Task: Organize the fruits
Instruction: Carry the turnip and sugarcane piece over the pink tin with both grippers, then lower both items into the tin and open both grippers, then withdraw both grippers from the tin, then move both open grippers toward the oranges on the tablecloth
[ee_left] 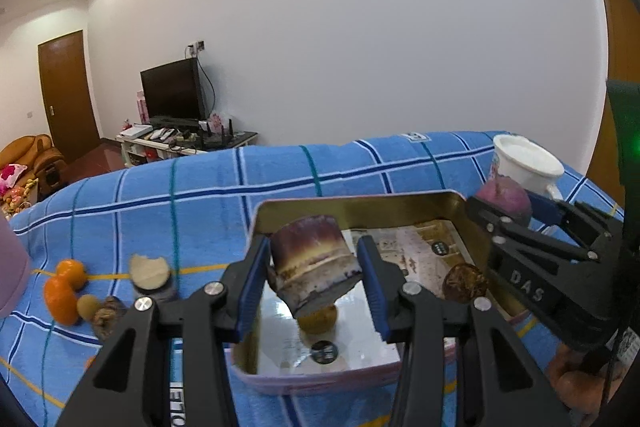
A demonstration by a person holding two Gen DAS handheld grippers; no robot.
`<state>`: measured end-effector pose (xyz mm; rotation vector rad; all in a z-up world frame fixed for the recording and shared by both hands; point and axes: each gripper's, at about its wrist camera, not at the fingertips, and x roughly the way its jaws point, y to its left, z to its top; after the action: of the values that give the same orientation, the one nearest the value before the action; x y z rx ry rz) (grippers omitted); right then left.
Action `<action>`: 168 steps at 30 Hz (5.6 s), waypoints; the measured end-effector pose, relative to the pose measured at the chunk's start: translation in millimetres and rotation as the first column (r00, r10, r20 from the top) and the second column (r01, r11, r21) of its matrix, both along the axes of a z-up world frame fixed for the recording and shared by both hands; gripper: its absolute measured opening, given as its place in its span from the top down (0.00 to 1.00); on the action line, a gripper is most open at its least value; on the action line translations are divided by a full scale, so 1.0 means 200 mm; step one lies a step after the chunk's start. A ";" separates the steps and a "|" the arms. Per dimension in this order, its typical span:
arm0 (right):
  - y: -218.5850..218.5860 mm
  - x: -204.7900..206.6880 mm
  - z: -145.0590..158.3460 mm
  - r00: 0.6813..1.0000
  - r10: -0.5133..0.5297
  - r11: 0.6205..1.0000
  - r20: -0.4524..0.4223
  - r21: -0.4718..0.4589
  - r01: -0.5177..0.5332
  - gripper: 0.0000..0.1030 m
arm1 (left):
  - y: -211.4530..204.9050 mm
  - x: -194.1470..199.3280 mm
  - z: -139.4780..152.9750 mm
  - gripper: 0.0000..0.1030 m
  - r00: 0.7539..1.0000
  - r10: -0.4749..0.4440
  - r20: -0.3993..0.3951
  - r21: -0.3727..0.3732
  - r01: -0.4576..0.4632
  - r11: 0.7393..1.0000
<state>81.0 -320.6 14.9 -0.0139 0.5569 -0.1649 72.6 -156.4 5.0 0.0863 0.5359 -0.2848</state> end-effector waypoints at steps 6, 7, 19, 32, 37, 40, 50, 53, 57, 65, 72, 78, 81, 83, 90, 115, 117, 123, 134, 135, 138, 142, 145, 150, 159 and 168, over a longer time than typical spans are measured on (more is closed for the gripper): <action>0.03 0.04 -0.01 0.999 0.043 0.999 -0.016 0.008 -0.043 0.51 | -0.04 0.03 -0.03 0.54 1.000 -0.004 -0.018 0.018 0.004 1.000; 0.04 0.05 -0.01 0.998 0.055 0.999 -0.019 0.005 -0.054 0.51 | -0.04 0.04 -0.03 0.54 1.000 -0.004 -0.019 0.015 0.004 1.000; 0.11 0.10 -0.02 0.996 0.077 0.994 -0.048 -0.073 -0.081 0.50 | -0.07 0.13 -0.07 0.54 0.995 0.012 -0.097 0.039 -0.008 0.999; 0.09 0.12 -0.02 0.989 0.137 0.990 -0.047 -0.022 -0.138 0.47 | -0.02 0.20 -0.10 0.48 0.988 0.047 -0.148 0.011 -0.046 0.999; 0.06 0.13 -0.03 0.988 0.143 0.989 -0.051 0.049 -0.141 0.44 | 0.02 0.20 -0.10 0.38 0.987 0.071 -0.145 -0.010 -0.073 0.997; 0.06 0.13 -0.03 0.988 0.145 0.988 -0.048 0.068 -0.142 0.43 | 0.02 0.19 -0.10 0.38 0.989 0.074 -0.131 -0.007 -0.076 0.997; 0.02 0.10 0.00 0.982 0.190 0.968 0.001 0.169 -0.187 0.40 | 0.12 0.11 -0.05 0.03 0.984 0.178 -0.026 -0.031 -0.178 0.983; 0.00 0.08 0.01 0.974 0.222 0.946 0.039 0.234 -0.224 0.39 | 0.16 0.09 -0.02 0.00 0.981 0.195 0.001 -0.064 -0.194 0.979; -0.02 0.04 0.04 0.963 0.248 0.909 0.106 0.317 -0.269 0.32 | 0.15 0.07 0.00 0.00 0.973 0.226 0.042 -0.012 -0.226 0.974; 0.08 -0.16 0.13 0.941 0.090 0.993 0.327 0.041 -0.109 0.01 | 0.16 -0.02 0.00 0.00 0.953 0.266 0.148 0.077 -0.279 0.957; 0.07 -0.22 0.12 0.936 0.077 0.995 0.343 0.036 -0.095 0.01 | 0.22 -0.08 -0.01 0.00 0.947 0.277 0.166 0.098 -0.295 0.950; 0.08 -0.30 0.12 0.938 0.075 0.995 0.339 0.040 -0.094 0.01 | 0.27 -0.14 -0.01 0.00 0.951 0.266 0.156 0.073 -0.280 0.957; 0.10 -0.33 0.12 0.942 0.093 0.993 0.323 0.032 -0.109 0.01 | 0.27 -0.17 -0.01 0.00 0.953 0.259 0.155 0.079 -0.274 0.959; 0.12 -0.34 0.11 0.944 0.104 0.993 0.312 0.020 -0.117 0.01 | 0.28 -0.20 -0.02 0.00 0.953 0.259 0.158 0.074 -0.273 0.959; 0.18 -0.39 0.11 0.944 0.119 0.993 0.308 -0.034 -0.114 0.01 | 0.32 -0.25 -0.01 0.00 0.957 0.249 0.147 0.068 -0.261 0.963; 0.37 -0.40 0.08 0.972 0.110 0.994 0.207 -0.010 -0.111 0.01 | 0.52 -0.26 -0.03 0.00 0.965 0.218 0.147 0.189 -0.244 0.951; 0.42 -0.39 0.08 0.972 0.124 0.992 0.202 -0.008 -0.124 0.01 | 0.57 -0.24 -0.03 0.00 0.965 0.223 0.136 0.190 -0.246 0.950; 0.56 -0.35 0.05 0.974 0.154 0.985 0.168 0.052 -0.165 0.01 | 0.75 -0.19 -0.03 0.00 0.960 0.260 0.105 0.167 -0.275 0.947; 0.84 -0.28 0.02 0.961 0.242 0.968 0.135 0.033 -0.248 0.01 | 1.16 -0.07 -0.05 0.00 0.900 0.432 0.056 0.145 -0.436 0.888; 0.87 -0.27 0.01 0.959 0.258 0.964 0.119 0.028 -0.263 0.01 | 1.20 -0.06 -0.06 0.00 0.893 0.448 0.044 0.143 -0.449 0.882; 0.97 -0.22 -0.01 0.952 0.302 0.952 0.054 0.027 -0.303 0.01 | 1.29 -0.03 -0.08 0.00 0.878 0.478 0.002 0.128 -0.474 0.871; 1.08 -0.16 -0.05 0.935 0.354 0.934 -0.010 0.047 -0.353 0.01 | 1.36 0.01 -0.10 0.00 0.860 0.509 -0.032 0.143 -0.501 0.854; 1.17 -0.10 -0.09 0.917 0.393 0.919 -0.071 0.075 -0.388 0.01 | 1.40 0.03 -0.12 0.00 0.847 0.530 -0.045 0.171 -0.516 0.840; 1.30 -0.01 -0.16 0.882 0.440 0.897 -0.170 0.122 -0.424 0.02 | 1.45 0.06 -0.15 0.00 0.831 0.551 -0.076 0.182 -0.532 0.827; 1.40 0.11 -0.27 0.827 0.469 0.883 -0.310 0.172 -0.436 0.32 | 1.43 0.06 -0.14 0.00 0.854 0.514 -0.082 0.160 -0.498 0.853; 1.43 0.08 -0.29 0.804 0.486 0.873 -0.343 0.139 -0.468 0.62 | 1.40 0.06 -0.14 0.00 0.885 0.452 -0.106 0.119 -0.440 0.890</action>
<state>96.9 -33.7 -44.0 -0.1414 0.9176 0.3571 84.8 124.4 -22.9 0.0308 0.6837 0.1895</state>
